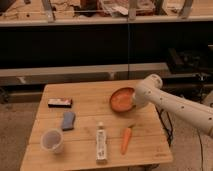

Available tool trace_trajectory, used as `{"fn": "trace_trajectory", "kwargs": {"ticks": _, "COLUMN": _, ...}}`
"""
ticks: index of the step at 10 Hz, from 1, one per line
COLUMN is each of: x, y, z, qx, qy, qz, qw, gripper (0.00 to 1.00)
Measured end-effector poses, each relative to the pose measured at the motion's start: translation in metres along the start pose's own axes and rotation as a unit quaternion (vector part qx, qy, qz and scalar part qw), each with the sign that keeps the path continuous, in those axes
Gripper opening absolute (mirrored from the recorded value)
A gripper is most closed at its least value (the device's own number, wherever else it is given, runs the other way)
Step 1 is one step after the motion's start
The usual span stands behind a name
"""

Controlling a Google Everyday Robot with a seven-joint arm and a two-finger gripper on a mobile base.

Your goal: Pick up the ceramic bowl

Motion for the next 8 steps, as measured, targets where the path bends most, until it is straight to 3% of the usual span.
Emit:
{"fn": "trace_trajectory", "kwargs": {"ticks": 1, "x": 0.000, "y": 0.000, "z": 0.000, "qx": 0.000, "qy": 0.000, "qz": 0.000, "qw": 1.0000, "gripper": 0.05}}
{"fn": "trace_trajectory", "kwargs": {"ticks": 2, "x": 0.001, "y": -0.002, "z": -0.001, "qx": 0.013, "qy": -0.016, "qz": 0.003, "qw": 0.9998, "gripper": 0.05}}
{"fn": "trace_trajectory", "kwargs": {"ticks": 5, "x": 0.002, "y": 0.001, "z": -0.006, "qx": 0.067, "qy": -0.081, "qz": -0.004, "qw": 0.9945, "gripper": 0.05}}
{"fn": "trace_trajectory", "kwargs": {"ticks": 8, "x": -0.004, "y": -0.001, "z": -0.014, "qx": 0.103, "qy": -0.099, "qz": -0.037, "qw": 0.9890, "gripper": 0.05}}
